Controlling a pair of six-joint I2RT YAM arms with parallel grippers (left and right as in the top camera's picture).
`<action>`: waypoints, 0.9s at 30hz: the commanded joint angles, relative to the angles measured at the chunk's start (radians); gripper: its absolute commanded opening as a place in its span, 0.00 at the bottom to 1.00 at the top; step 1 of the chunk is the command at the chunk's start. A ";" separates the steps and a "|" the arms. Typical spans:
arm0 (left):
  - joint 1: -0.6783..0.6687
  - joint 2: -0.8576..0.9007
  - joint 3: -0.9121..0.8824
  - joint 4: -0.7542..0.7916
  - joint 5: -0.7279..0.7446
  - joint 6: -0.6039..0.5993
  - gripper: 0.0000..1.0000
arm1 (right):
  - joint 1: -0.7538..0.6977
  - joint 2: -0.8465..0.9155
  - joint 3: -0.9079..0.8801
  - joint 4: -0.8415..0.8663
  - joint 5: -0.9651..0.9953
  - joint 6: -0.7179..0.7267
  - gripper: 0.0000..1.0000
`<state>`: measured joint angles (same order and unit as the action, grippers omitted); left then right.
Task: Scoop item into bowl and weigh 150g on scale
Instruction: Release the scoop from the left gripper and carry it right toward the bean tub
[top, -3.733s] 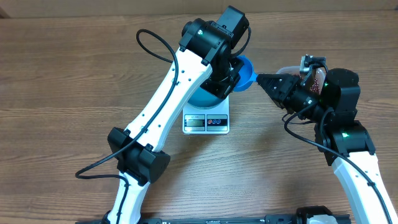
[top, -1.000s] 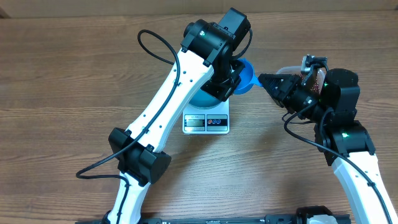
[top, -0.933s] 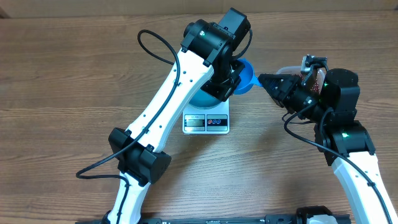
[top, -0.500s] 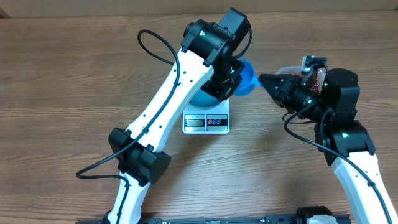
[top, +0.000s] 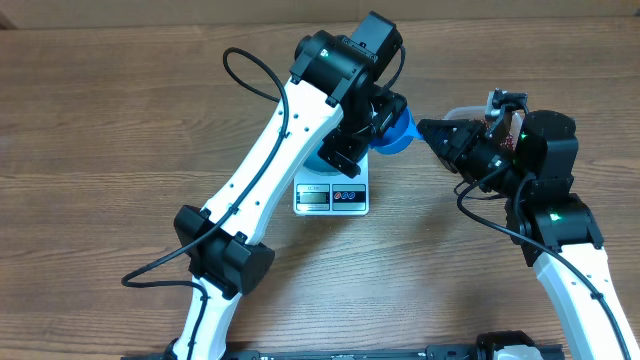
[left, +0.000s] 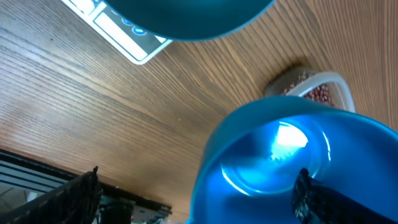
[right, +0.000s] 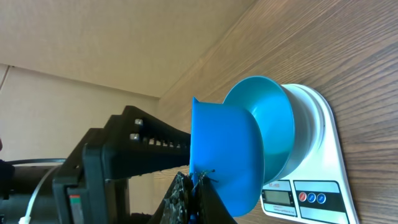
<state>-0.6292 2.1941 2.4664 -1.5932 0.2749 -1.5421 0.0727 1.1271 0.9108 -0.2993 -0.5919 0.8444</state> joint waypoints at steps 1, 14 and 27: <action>0.031 0.003 0.062 -0.002 0.041 0.129 1.00 | 0.005 -0.003 0.026 0.006 0.030 -0.003 0.04; 0.113 -0.032 0.322 -0.095 -0.010 0.525 1.00 | -0.002 -0.003 0.026 0.002 0.076 -0.011 0.04; 0.300 -0.187 0.344 -0.097 -0.092 1.168 1.00 | -0.071 -0.004 0.060 -0.047 0.072 -0.061 0.04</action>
<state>-0.3634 2.0682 2.7869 -1.6875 0.2111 -0.5758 0.0166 1.1271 0.9134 -0.3298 -0.5308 0.8211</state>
